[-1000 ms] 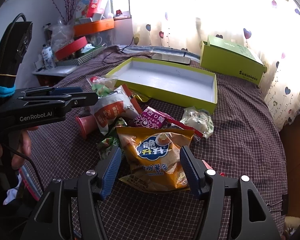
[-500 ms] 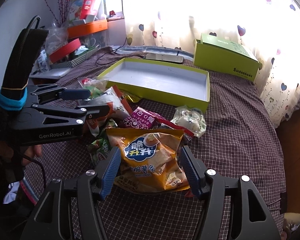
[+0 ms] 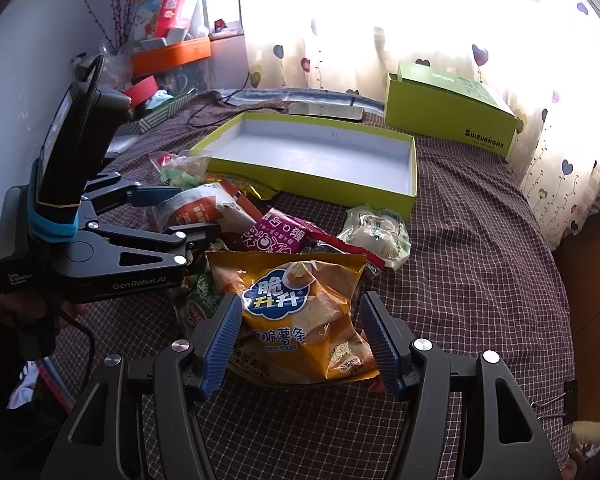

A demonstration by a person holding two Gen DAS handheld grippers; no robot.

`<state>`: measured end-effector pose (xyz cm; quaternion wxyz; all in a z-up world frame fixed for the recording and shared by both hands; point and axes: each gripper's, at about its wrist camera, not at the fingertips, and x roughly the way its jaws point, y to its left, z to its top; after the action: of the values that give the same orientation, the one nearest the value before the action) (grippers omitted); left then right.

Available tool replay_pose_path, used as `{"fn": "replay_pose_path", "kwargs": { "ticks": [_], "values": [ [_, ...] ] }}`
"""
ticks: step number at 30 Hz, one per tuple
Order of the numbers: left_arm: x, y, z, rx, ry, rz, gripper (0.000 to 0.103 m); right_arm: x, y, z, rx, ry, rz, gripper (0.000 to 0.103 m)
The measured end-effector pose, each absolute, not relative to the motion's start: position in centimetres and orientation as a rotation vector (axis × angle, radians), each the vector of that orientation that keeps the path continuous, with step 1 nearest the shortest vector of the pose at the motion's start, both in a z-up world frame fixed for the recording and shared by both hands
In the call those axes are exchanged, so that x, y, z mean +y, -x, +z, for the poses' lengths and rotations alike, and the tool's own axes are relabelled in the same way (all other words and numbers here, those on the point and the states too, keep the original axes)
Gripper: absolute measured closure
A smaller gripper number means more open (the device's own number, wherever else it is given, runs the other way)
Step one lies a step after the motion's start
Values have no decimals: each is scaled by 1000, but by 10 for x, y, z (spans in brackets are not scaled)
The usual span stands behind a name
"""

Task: Organize snacks
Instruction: 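Close the left tool on the white bag with the orange label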

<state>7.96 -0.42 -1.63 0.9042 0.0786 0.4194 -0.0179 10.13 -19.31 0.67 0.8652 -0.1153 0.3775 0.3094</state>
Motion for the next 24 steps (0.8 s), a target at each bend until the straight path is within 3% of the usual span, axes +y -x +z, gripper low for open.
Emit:
{"fn": "replay_pose_path", "kwargs": {
  "ticks": [6,11,24],
  "values": [
    [-6,-77,-17,849,-182,-37,44,-194,-102,7,789,237,647,42],
    [-6,-74,-14,836,-163,-40,57,-195,-102,9,787,232,648,42],
    [15,-58,-2,800,-20,-22,60,-200,-97,9,799,234,721,40]
  ]
}}
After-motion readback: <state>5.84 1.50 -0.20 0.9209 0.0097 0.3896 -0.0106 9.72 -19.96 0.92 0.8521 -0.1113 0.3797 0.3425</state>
